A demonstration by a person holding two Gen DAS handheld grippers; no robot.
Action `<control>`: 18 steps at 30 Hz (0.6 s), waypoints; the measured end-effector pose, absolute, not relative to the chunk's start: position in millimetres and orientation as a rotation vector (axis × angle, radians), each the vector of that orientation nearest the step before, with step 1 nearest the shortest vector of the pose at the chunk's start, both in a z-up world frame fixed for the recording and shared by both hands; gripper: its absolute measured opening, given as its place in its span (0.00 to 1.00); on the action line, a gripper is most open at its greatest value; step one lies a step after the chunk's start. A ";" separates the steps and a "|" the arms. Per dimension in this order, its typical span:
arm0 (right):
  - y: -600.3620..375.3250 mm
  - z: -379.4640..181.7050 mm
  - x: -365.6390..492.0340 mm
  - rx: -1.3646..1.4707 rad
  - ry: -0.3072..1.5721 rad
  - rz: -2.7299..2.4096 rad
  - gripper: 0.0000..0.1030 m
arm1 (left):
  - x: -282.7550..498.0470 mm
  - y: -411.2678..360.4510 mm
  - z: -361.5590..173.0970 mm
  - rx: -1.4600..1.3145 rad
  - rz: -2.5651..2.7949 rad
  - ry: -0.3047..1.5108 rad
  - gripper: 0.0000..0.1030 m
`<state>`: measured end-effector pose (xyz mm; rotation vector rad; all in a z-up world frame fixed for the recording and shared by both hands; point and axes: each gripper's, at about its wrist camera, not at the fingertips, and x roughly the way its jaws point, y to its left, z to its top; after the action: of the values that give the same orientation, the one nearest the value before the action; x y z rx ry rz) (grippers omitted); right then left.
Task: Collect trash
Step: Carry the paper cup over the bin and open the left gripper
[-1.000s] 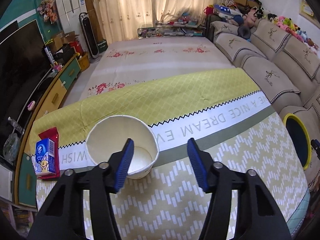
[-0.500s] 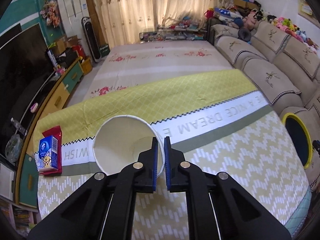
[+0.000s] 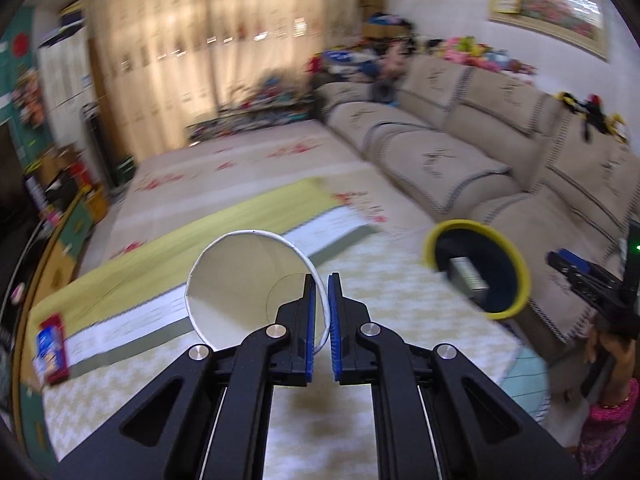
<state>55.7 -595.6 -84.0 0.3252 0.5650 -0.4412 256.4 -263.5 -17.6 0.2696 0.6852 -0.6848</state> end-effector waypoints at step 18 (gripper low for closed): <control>-639.0 -80.0 -20.9 0.397 0.498 -0.553 0.53 | 213.3 -520.3 -54.9 0.383 -1.012 0.771 0.07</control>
<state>-20.9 -639.0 -80.0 0.3966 0.4977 -0.5532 213.3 -520.3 -54.9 0.3832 0.7710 -1.0118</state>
